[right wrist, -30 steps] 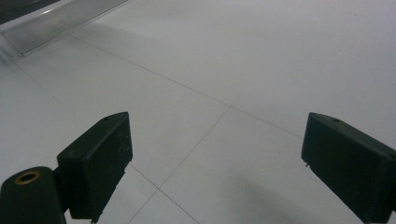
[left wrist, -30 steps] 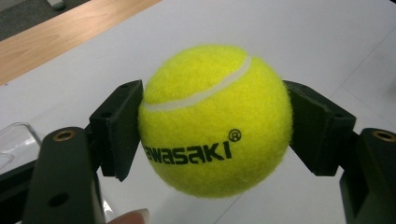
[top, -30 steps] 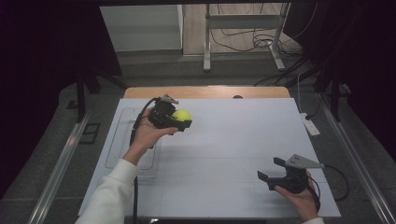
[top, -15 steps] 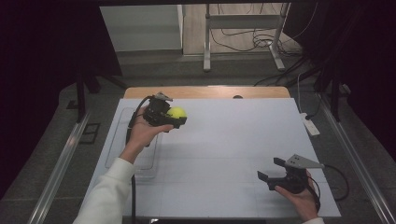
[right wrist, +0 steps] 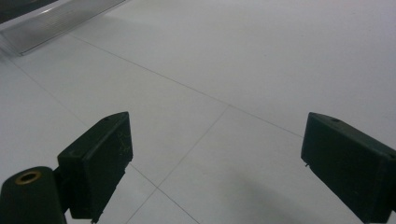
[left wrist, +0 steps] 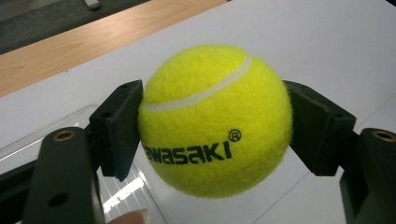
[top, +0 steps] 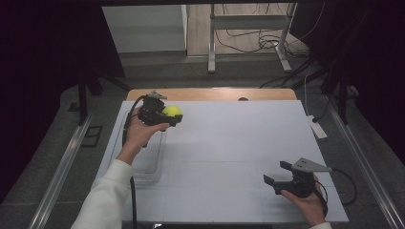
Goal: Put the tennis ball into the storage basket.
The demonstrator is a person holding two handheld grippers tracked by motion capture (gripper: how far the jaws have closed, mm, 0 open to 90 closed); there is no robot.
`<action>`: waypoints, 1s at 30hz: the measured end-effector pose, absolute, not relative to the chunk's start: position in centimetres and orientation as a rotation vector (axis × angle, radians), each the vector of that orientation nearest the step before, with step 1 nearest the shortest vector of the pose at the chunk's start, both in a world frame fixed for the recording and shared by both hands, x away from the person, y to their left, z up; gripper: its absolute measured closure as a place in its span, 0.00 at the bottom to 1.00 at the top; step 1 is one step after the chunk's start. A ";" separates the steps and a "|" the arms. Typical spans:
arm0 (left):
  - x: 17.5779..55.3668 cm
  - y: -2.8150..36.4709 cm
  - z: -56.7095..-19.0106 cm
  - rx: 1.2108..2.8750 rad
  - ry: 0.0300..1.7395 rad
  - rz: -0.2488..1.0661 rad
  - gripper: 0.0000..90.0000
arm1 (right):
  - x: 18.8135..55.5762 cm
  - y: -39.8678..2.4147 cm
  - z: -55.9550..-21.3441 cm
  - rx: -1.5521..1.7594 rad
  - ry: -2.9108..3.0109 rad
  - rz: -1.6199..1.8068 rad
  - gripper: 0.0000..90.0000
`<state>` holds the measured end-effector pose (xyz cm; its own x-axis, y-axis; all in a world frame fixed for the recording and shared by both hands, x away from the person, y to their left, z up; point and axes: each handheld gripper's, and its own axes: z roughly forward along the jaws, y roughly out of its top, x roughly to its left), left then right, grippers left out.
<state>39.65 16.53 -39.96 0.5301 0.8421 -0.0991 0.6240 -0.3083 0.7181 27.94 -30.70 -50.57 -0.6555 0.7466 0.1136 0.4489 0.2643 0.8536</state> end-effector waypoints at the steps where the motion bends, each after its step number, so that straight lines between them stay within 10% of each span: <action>1: 39.6 16.7 -39.9 2.047 1.188 0.400 0.30 | 27.9 -30.7 -50.6 1.096 2.228 1.343 0.10; 30: 40.6 20.6 -40.4 1.955 1.322 0.476 0.30 | 28.0 -30.8 -50.6 1.103 2.225 1.342 0.10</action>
<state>40.63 20.64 -40.41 0.4065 0.9093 -0.0886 0.6444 -0.2167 0.7333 27.97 -30.78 -50.60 -0.6519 0.7495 0.1152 0.4516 0.2617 0.8529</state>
